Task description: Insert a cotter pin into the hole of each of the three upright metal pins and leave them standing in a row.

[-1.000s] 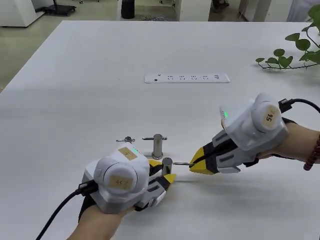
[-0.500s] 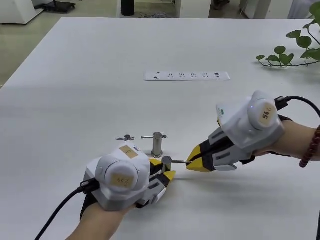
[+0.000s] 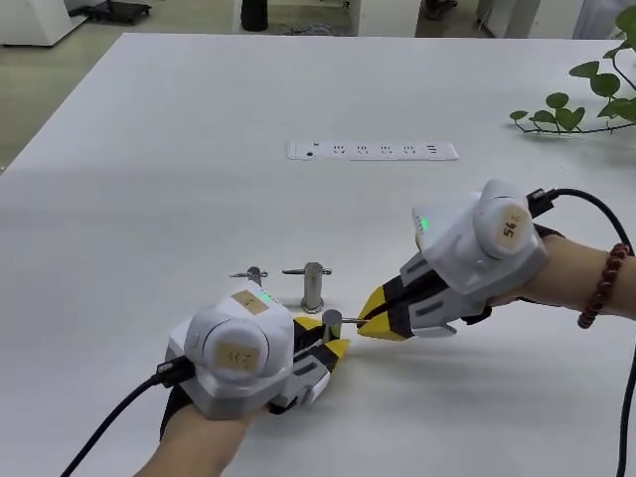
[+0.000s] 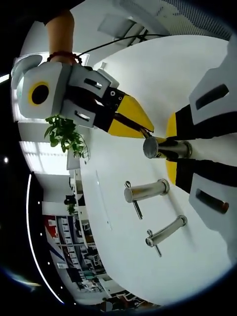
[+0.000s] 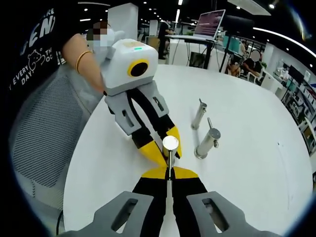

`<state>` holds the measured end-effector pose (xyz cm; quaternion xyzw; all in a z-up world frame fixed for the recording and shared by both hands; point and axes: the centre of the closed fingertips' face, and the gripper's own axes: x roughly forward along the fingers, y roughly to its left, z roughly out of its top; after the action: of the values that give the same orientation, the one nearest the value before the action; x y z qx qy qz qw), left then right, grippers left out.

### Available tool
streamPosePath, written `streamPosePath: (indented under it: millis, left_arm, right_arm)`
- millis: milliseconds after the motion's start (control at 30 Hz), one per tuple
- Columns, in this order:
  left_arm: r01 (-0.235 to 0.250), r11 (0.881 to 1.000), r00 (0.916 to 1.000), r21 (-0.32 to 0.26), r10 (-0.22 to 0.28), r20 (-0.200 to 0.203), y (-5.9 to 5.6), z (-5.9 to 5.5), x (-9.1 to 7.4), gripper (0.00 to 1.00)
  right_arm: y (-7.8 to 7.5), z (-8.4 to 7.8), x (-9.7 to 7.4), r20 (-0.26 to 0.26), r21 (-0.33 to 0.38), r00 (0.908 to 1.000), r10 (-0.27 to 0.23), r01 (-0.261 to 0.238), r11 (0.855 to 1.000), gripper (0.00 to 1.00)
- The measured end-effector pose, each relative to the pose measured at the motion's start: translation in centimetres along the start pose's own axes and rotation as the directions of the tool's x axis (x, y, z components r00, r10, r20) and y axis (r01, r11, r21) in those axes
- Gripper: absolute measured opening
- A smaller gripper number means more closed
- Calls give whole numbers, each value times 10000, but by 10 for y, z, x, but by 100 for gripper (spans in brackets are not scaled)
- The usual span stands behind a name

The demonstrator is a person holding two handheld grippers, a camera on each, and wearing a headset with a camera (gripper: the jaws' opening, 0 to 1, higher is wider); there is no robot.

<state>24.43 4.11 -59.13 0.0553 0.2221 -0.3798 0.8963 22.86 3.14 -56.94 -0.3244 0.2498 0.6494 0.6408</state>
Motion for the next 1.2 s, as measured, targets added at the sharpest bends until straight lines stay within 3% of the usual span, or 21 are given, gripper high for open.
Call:
streamPosePath:
  millis: [667, 900, 1200]
  left_arm:
    - [-50, 9999, 10000, -132, 50, -4, -1, -1, 1, 11]
    - [-60, 9998, 10000, -205, 60, -19, 0, -1, 1, 11]
    - [-276, 9995, 9996, -121, 276, -25, 1, -1, 1, 11]
  right_arm:
    - [-4, 6, 12, -252, -235, 9996, -159, 153, 9996, 1]
    - [-3, 3, 1, -281, 48, 9991, -314, 315, 9995, 5]
    - [-3, -1, -7, -265, 353, 9983, -516, 525, 9980, 0]
